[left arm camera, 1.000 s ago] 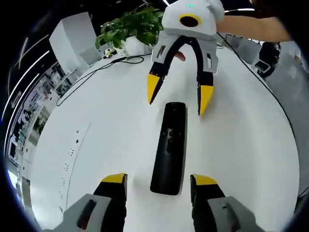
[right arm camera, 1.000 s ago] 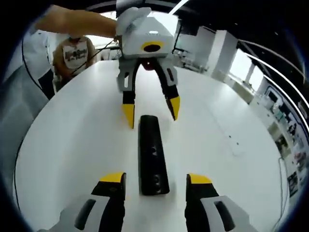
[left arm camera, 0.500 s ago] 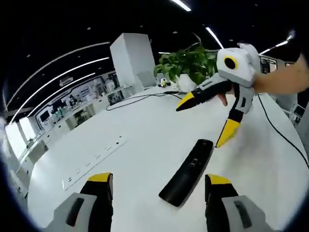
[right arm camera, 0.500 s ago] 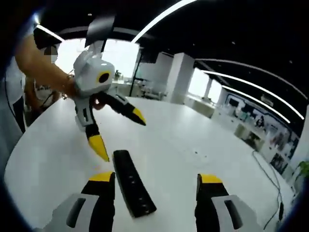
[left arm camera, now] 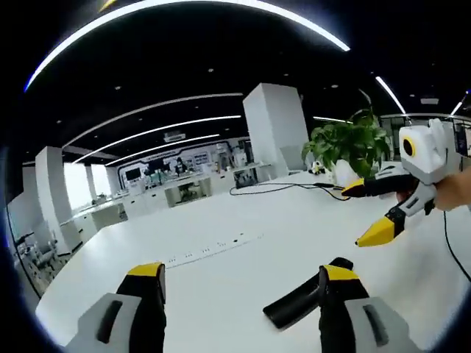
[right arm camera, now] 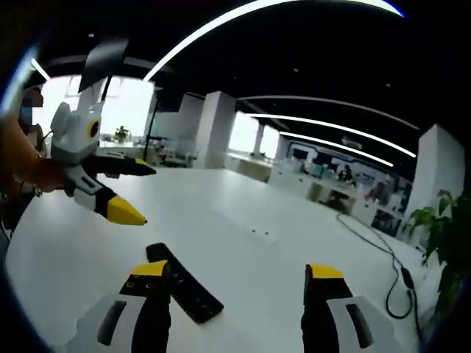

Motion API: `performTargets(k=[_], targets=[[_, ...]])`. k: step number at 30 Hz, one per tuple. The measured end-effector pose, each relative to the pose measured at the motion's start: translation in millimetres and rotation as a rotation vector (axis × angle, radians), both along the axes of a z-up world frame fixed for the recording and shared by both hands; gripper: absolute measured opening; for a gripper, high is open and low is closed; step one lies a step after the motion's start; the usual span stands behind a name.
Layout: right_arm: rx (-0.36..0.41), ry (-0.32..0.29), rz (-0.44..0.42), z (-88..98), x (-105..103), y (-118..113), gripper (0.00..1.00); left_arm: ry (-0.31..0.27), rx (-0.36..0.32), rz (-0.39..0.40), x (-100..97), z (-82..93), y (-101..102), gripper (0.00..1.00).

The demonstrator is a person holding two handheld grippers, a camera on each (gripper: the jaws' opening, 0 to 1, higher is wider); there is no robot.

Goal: Press the specified remote control buttons in sequence, fully releasing each button before pressing the next.

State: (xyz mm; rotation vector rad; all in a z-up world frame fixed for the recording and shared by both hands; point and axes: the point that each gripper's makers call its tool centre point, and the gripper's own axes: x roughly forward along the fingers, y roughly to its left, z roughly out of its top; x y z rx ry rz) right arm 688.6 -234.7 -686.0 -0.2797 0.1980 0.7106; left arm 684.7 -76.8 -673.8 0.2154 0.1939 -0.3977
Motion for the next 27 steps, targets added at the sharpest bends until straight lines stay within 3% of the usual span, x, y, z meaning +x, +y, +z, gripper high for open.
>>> performTargets(k=[7, 16, 23, 27], targets=[[0.041, 0.018, -0.076, 10.9, -2, -22, 0.72, 0.020, -0.018, 0.026, -8.6, 2.8, 4, 0.89], [0.108, 0.031, -0.177, 39.7, -18, -56, 0.73, 0.004, -0.046, 0.061, -35.7, 25.2, 14, 0.89], [0.056, 0.013, -0.209, 53.4, -47, -68, 0.71, 0.000, -0.035, 0.071, -67.1, 35.6, 16, 0.89], [0.031, 0.028, -0.217, 50.9, -68, -72, 0.70, 0.012, -0.023, 0.075, -84.1, 35.3, 20, 0.88]])
